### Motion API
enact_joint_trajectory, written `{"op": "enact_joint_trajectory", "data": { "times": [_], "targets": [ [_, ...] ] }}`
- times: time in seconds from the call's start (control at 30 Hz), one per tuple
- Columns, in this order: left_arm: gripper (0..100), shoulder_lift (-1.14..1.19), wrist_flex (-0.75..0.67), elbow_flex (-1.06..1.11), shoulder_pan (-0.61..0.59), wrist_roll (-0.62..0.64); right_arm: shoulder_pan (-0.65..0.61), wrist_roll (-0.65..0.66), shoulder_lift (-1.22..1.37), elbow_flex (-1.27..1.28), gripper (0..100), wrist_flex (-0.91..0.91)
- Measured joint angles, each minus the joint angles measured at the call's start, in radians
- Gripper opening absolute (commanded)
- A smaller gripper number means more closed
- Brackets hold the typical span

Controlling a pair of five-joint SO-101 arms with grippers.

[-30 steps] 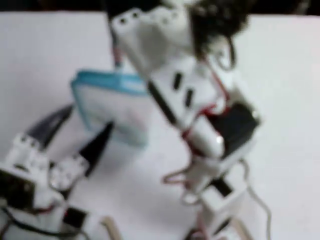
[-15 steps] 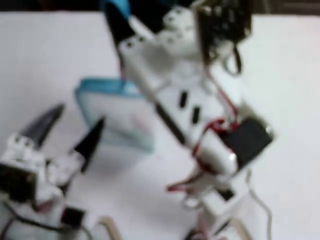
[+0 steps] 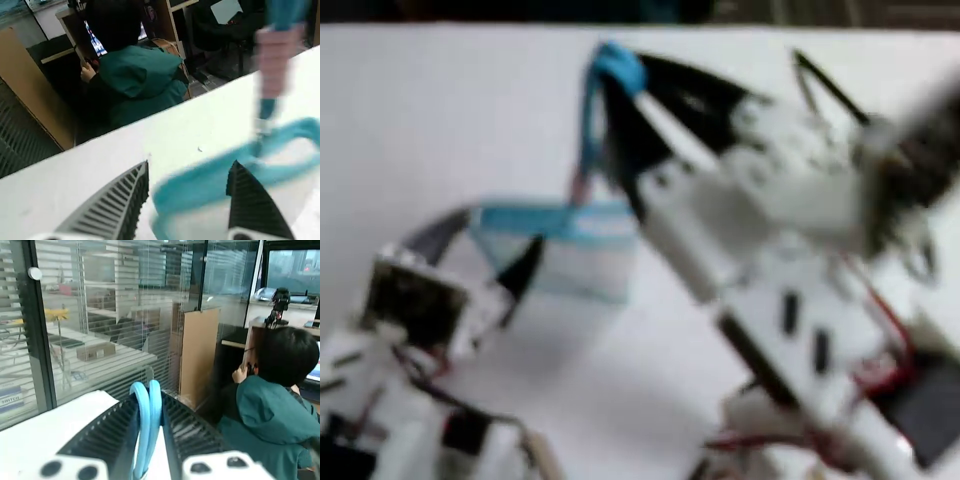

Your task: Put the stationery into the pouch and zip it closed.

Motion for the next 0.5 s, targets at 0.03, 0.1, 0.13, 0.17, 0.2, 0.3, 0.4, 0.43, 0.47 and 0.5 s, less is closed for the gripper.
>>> {"op": "enact_joint_trajectory", "data": {
  "times": [0.03, 0.1, 0.13, 0.17, 0.2, 0.3, 0.4, 0.43, 0.47, 0.5],
  "targets": [
    [26, 0.0, 0.0, 0.008, 0.002, 0.002, -0.002, 0.0, -0.017, 0.0, 1.6, 0.009],
    [26, 0.0, 0.0, 0.008, 0.002, 0.0, -0.002, 0.0, -0.04, 0.0, 1.6, 0.018],
    [26, 0.0, 0.0, 0.008, 0.002, 0.0, 0.0, 0.0, -0.049, 0.0, 1.6, 0.021],
    [26, 0.0, 0.0, 0.008, 0.002, 0.0, 0.0, 0.0, -0.054, 0.0, 1.6, 0.021],
    [26, 0.0, 0.0, 0.008, 0.002, 0.0, 0.0, 0.0, -0.057, 0.0, 1.6, 0.021],
    [26, 0.0, 0.0, 0.006, 0.002, 0.0, -0.002, 0.0, -0.058, 0.0, 1.6, 0.021],
    [26, 0.0, 0.035, -0.046, 0.002, 0.0, 0.0, 0.0, -0.058, 0.002, 1.6, 0.021],
    [26, 0.0, 0.061, -0.075, 0.011, 0.0, 0.0, 0.0, -0.058, 0.002, 1.6, 0.021],
    [26, 0.0, 0.094, -0.107, 0.034, 0.0, -0.002, 0.0, -0.06, 0.002, 1.6, 0.021],
    [26, 0.0, 0.133, -0.143, 0.054, 0.0, -0.002, 0.0, -0.06, 0.002, 1.6, 0.021]
  ]
}}
